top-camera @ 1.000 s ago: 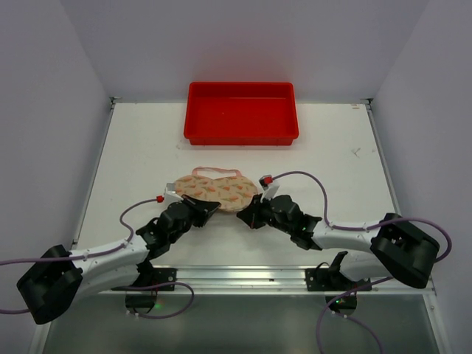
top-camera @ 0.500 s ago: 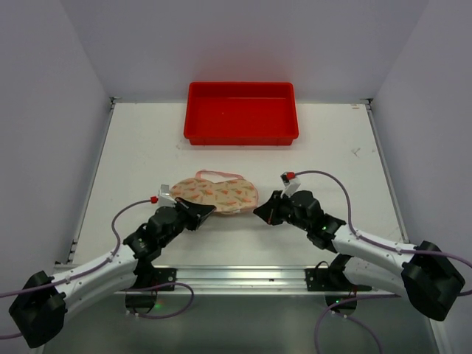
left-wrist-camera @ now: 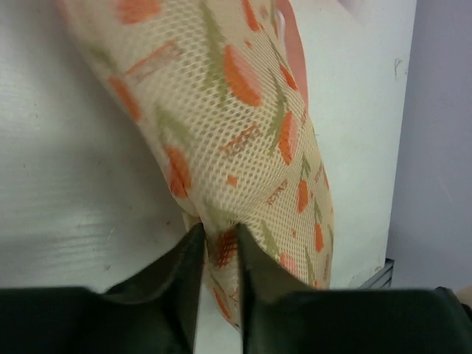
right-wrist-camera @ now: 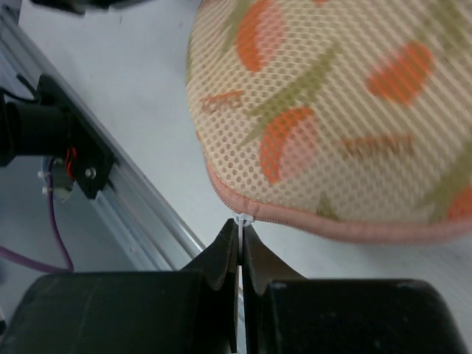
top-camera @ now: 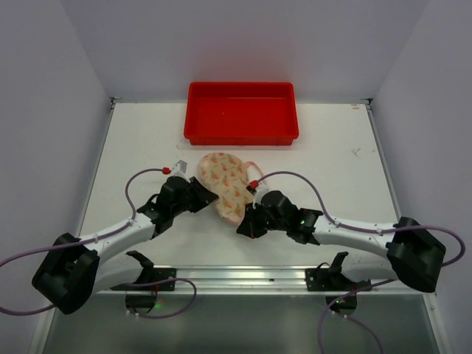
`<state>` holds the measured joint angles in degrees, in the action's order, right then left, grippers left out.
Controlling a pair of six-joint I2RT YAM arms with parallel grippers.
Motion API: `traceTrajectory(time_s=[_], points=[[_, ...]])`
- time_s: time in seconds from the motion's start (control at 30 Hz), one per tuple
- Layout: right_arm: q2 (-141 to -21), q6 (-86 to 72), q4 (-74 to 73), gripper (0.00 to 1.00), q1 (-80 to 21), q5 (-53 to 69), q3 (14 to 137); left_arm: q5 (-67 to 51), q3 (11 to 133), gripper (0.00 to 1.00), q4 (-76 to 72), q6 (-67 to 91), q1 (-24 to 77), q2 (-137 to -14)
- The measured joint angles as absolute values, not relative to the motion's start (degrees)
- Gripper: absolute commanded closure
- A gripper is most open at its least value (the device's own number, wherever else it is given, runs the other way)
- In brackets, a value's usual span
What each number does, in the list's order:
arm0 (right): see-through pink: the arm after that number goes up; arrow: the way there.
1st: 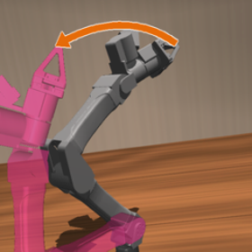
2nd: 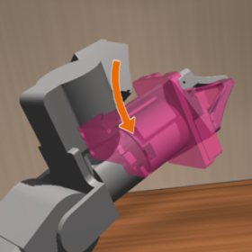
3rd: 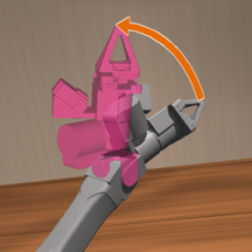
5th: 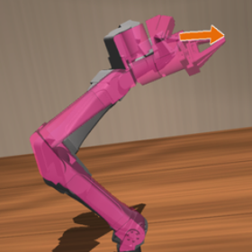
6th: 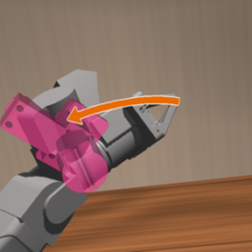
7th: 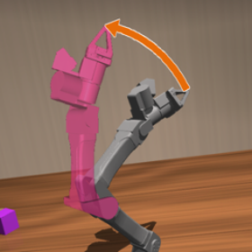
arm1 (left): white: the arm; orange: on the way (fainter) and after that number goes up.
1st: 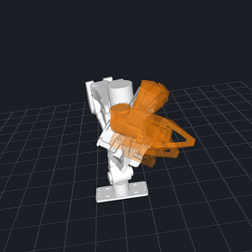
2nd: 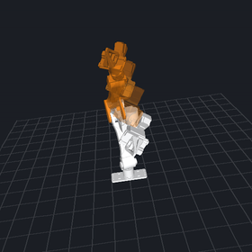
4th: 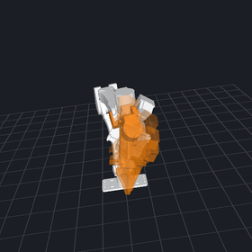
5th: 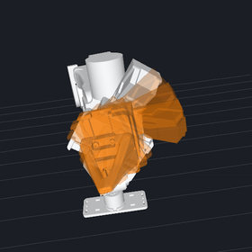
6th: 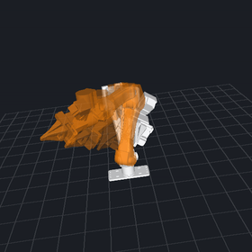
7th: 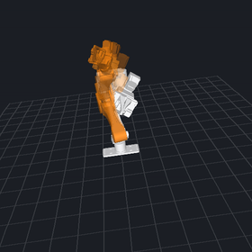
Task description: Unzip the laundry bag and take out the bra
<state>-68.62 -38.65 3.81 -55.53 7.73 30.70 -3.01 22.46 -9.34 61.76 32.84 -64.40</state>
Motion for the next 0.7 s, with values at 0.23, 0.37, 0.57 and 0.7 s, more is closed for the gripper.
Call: traceTrajectory(time_s=[0.23, 0.37, 0.57, 0.7], points=[[-80.7, -39.0, 5.2, 1.00, -60.4, 9.4, 39.1, -2.2, 23.6, 0.08, -3.3, 59.9, 32.3, -55.7], [-85.4, -39.1, 7.0, 1.00, -60.4, 9.6, 42.6, -1.7, 21.4, 0.10, 0.8, 61.4, 32.3, -47.0], [-89.5, -39.4, 8.8, 1.00, -60.4, 9.8, 44.8, -3.2, 14.4, 0.27, 1.2, 65.6, 32.3, -45.3], [-90.0, -39.4, 8.8, 1.00, -60.4, 9.8, 44.9, -4.7, 12.9, 0.56, -0.6, 67.9, 32.3, -49.5]])
